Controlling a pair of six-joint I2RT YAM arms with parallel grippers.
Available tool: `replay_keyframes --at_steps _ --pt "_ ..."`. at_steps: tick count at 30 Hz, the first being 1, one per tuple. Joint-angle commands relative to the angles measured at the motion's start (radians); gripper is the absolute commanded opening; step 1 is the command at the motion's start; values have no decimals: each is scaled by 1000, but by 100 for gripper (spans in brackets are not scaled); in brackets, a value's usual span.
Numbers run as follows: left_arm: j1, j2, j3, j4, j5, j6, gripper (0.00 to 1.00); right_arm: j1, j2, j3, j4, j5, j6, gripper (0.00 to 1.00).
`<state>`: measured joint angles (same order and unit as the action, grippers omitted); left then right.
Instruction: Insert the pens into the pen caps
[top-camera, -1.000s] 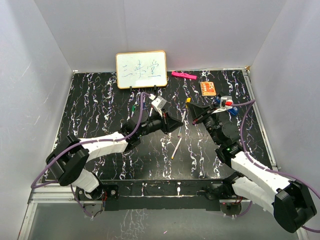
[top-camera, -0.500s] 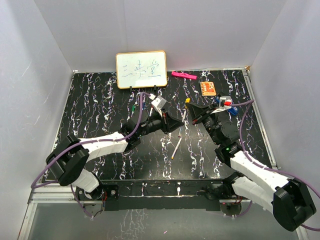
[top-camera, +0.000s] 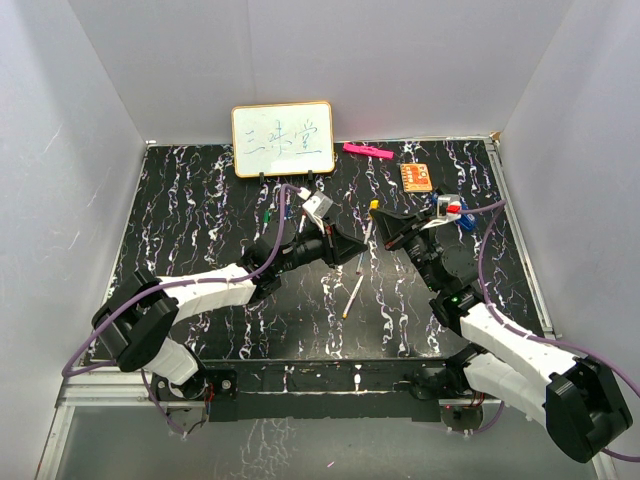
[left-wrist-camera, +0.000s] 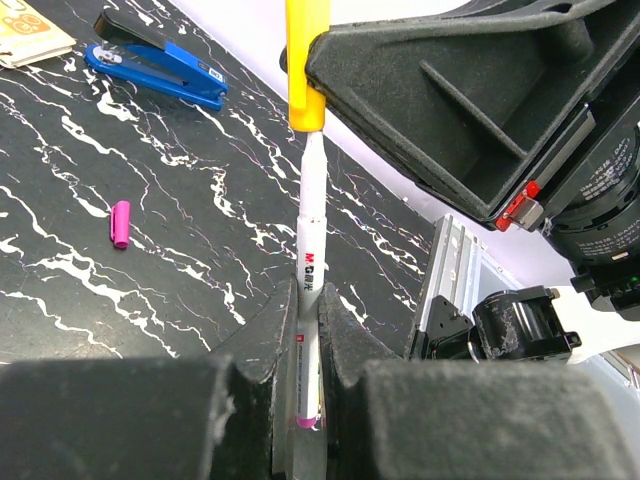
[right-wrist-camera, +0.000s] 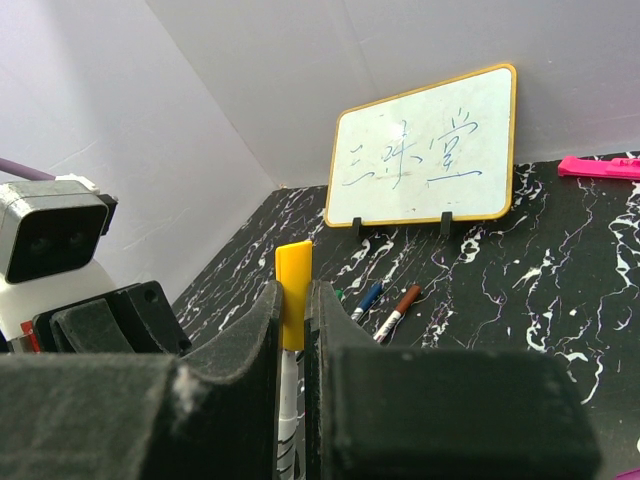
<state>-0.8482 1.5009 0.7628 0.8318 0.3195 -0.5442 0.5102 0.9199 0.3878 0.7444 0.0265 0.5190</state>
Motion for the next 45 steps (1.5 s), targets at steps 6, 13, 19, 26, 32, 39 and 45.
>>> replay_keyframes --at_steps 6,13,19,26,32,39,45 --pt "-5 -10 8 80 -24 -5 0 4 -9 -22 52 -21 23 0" --pt "-6 6 19 126 -36 -30 0 10 8 -24 52 -50 41 0" --pt "-6 8 33 134 -46 -32 0 11 11 -18 26 -68 40 0" --pt "-5 -7 22 159 -78 -34 0 11 9 -14 11 -75 33 0" --pt "-6 -22 11 167 -106 -33 0 11 7 -9 -2 -79 29 0" --pt "-6 -26 0 169 -126 -38 0 11 2 -9 -9 -82 25 0" --pt "-6 -31 -1 176 -125 -39 0 11 4 -6 -21 -84 18 0"
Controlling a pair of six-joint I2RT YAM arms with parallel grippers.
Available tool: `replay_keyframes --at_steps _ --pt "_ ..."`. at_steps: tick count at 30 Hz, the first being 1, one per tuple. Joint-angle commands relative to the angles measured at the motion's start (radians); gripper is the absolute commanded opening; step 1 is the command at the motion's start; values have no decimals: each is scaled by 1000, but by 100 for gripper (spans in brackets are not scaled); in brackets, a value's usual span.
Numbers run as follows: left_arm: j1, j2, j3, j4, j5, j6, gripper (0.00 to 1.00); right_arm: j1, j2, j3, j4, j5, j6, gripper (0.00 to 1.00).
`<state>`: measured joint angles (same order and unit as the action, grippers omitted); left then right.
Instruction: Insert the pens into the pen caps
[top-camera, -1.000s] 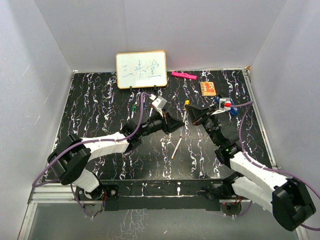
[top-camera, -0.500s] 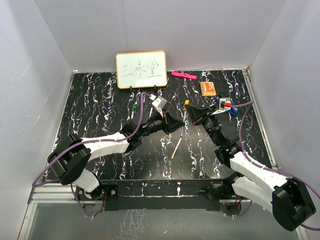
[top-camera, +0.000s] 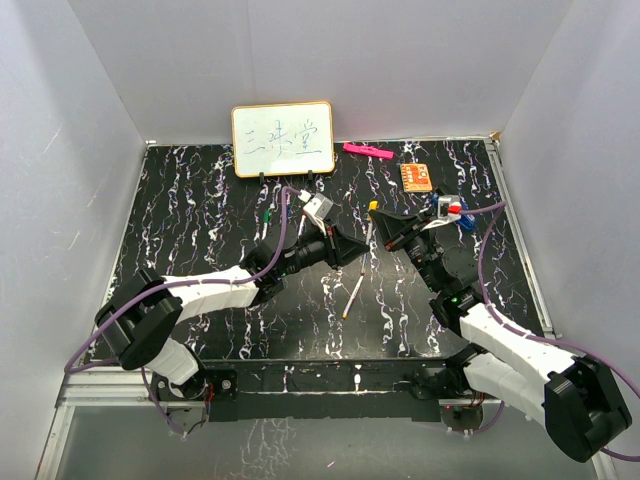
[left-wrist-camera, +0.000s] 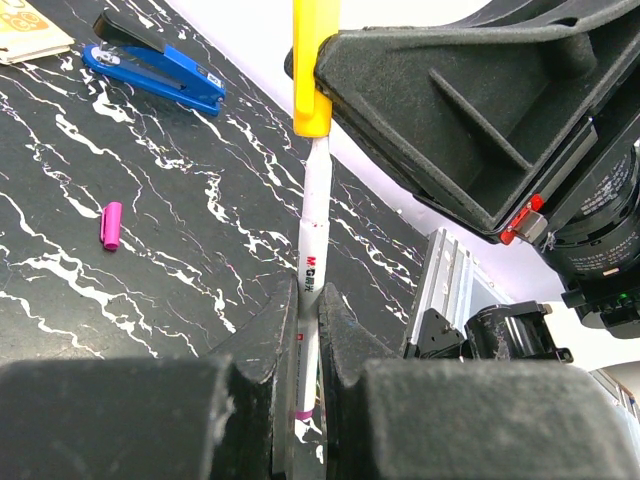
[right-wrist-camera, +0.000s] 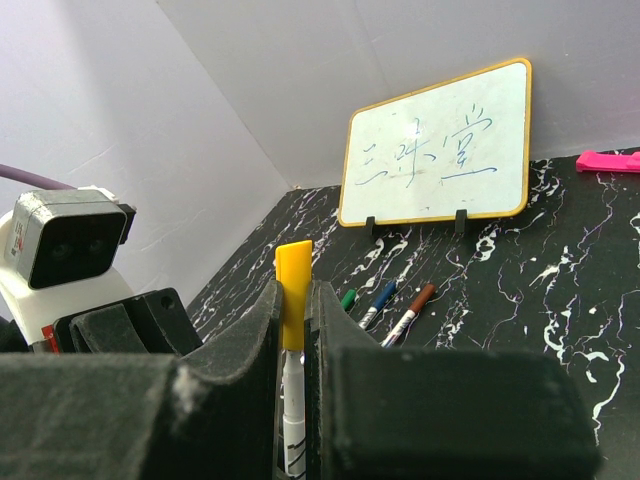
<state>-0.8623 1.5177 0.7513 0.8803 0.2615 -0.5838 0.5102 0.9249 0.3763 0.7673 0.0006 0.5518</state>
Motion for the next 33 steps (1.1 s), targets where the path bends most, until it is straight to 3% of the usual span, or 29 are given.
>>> replay_keyframes --at_steps 1,33 --pt "8 -50 11 128 -67 0 0 11 0 6 -44 -58 -15 0" --pt "8 -60 -26 125 -87 -16 0 11 -19 36 -61 -22 -65 0"
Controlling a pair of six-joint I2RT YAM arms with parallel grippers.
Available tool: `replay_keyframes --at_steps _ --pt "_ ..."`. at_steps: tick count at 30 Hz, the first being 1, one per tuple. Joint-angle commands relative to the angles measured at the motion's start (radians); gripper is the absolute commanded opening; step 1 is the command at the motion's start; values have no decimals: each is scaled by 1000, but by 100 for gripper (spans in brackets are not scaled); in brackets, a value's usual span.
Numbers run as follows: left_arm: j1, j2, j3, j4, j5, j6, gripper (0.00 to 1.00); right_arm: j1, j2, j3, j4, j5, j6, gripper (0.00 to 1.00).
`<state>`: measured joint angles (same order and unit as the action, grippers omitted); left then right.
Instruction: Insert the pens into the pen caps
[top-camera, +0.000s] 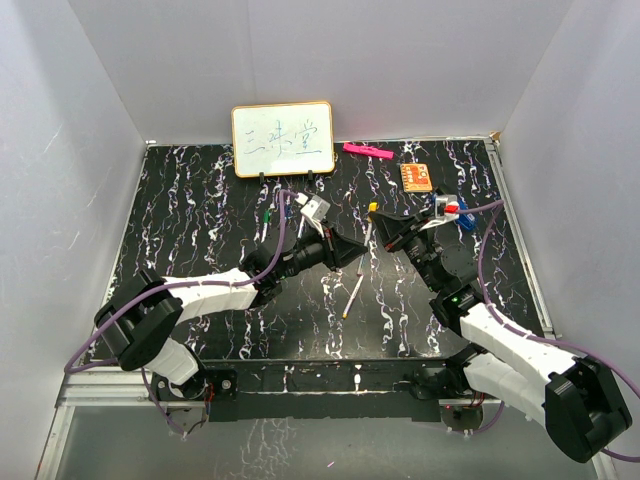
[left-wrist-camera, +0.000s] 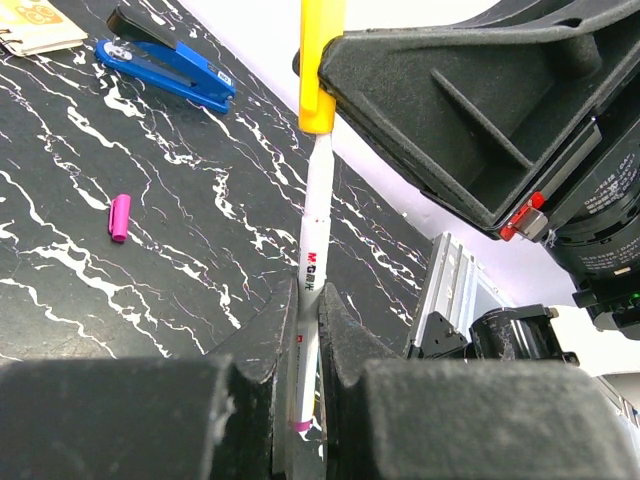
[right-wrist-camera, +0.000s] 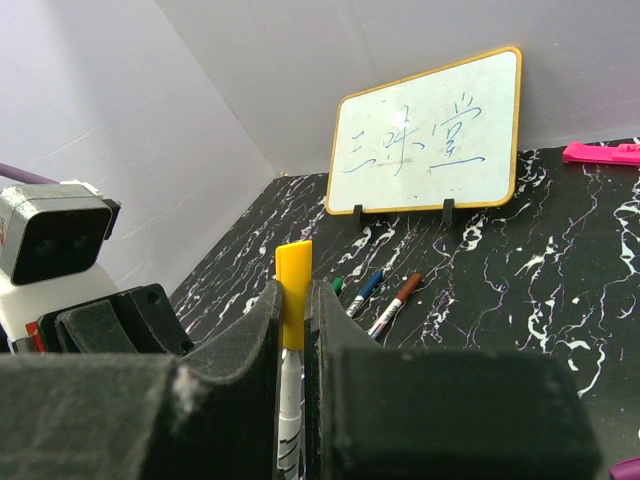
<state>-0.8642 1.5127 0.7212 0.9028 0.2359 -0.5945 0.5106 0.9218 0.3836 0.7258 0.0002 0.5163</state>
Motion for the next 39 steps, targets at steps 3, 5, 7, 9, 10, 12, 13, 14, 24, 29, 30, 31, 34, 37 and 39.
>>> replay_keyframes --at_steps 3,5,7,9,10,12,13,14,24,29,30,31,34,37,39 --pt "10 -57 -2 102 -67 -8 0 11 -21 32 -19 -15 -32 0" --pt "10 -57 -5 102 -70 -9 0 11 -23 34 -18 -15 -32 0" --pt "10 -54 -6 102 -70 -12 0 11 -26 35 -17 -17 -31 0" --pt "11 -51 -5 104 -70 -14 0 11 -31 35 -17 -17 -29 0" --pt "10 -50 -5 105 -69 -14 0 11 -33 35 -18 -18 -28 0" --pt "11 -45 -6 107 -67 -17 0 11 -38 35 -18 -17 -26 0" --pt "11 -43 -5 110 -67 -20 0 11 -41 36 -19 -16 -25 0" --pt "10 -42 -6 111 -67 -22 0 10 -40 37 -21 -16 -25 0" --pt "10 -22 20 145 -83 -19 0 11 -2 23 -22 -54 16 0" --pt "12 -9 49 174 -102 1 0 11 28 34 -71 -94 26 0" --pt "13 -6 55 183 -104 4 0 11 39 36 -86 -102 28 0" --pt "15 -3 62 189 -105 4 0 11 47 39 -99 -107 28 0" --pt "28 6 80 198 -113 2 0 12 69 59 -163 -112 28 0" --pt "48 9 95 206 -112 2 0 16 84 81 -237 -105 16 0" --pt "63 7 98 207 -112 1 0 19 89 90 -280 -92 4 0"
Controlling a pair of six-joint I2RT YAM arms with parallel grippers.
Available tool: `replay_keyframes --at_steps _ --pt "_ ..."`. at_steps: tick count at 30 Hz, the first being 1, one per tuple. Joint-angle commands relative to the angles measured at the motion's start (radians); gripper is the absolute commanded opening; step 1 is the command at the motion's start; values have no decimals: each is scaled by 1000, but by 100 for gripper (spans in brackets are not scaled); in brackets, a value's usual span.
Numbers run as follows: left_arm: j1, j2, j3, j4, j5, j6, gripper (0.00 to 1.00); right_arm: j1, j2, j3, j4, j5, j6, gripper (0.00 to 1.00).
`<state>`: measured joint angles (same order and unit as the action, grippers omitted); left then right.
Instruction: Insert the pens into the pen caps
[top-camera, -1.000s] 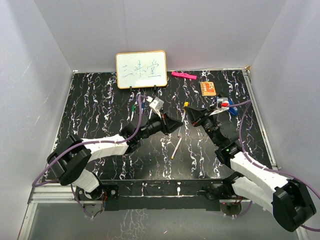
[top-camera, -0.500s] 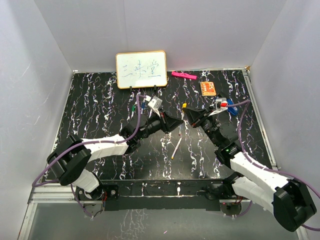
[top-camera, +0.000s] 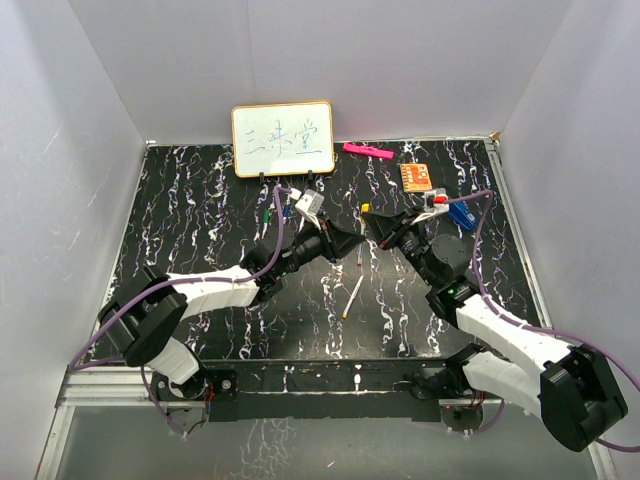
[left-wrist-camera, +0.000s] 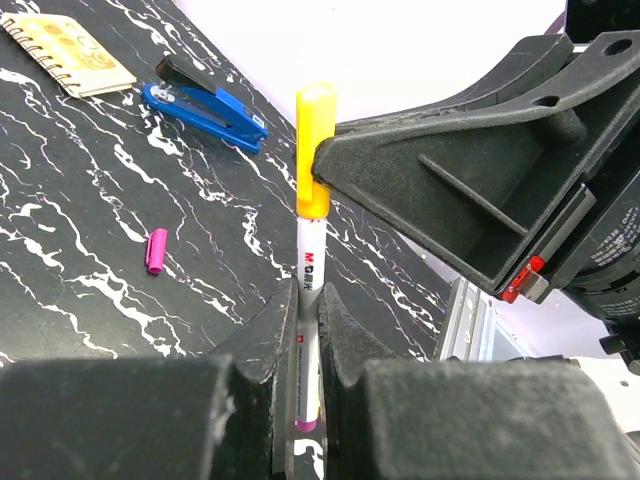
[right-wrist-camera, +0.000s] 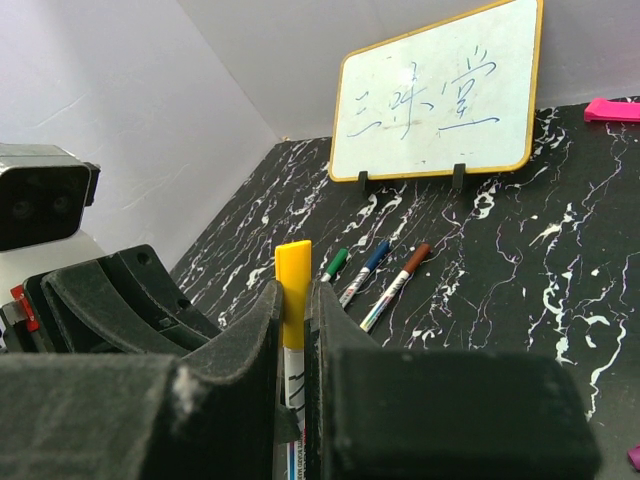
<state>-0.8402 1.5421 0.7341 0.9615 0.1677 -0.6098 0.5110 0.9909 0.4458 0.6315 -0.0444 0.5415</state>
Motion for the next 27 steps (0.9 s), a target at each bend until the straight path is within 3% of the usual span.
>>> replay_keyframes --at_steps 1,12,27 --pt "46 -24 87 150 -46 15 0 19 21 31 -200 -42 -28 0" --pt "119 -12 131 194 -48 -15 0 73 117 14 -310 -46 -49 0" --pt "170 -23 111 212 -81 -17 0 209 154 15 -348 83 -29 0"
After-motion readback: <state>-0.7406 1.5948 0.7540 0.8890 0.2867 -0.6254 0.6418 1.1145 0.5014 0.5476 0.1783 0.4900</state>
